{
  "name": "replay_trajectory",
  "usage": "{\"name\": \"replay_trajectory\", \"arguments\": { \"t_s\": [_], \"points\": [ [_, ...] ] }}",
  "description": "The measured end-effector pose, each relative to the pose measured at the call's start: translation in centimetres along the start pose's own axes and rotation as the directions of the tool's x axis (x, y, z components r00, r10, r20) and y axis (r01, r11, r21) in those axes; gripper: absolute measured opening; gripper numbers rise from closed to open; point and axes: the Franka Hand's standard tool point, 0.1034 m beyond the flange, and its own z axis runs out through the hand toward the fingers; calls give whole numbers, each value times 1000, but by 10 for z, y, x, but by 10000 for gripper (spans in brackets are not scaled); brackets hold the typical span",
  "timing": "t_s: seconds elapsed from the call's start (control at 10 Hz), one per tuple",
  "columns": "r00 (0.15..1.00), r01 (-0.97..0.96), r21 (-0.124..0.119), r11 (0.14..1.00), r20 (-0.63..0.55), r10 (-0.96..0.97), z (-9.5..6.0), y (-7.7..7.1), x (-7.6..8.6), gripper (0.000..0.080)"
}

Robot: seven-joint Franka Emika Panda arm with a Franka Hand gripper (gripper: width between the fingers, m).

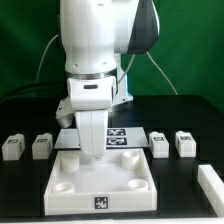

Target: Assemble one leg

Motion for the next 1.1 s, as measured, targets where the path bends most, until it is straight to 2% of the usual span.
{"name": "replay_trajectory", "arguments": {
  "t_s": [0.1, 0.3, 0.9, 1.0, 1.1],
  "points": [
    [1000, 0, 0, 1000, 0, 0, 0, 0, 0, 80],
    [1000, 0, 0, 1000, 0, 0, 0, 0, 0, 57],
    [1000, 0, 0, 1000, 0, 0, 0, 0, 0, 57],
    [1000, 6, -3, 1000, -1, -6, 0, 3, 1, 57],
    [1000, 13, -14, 1000, -7, -13, 0, 13, 8, 57]
  ]
}}
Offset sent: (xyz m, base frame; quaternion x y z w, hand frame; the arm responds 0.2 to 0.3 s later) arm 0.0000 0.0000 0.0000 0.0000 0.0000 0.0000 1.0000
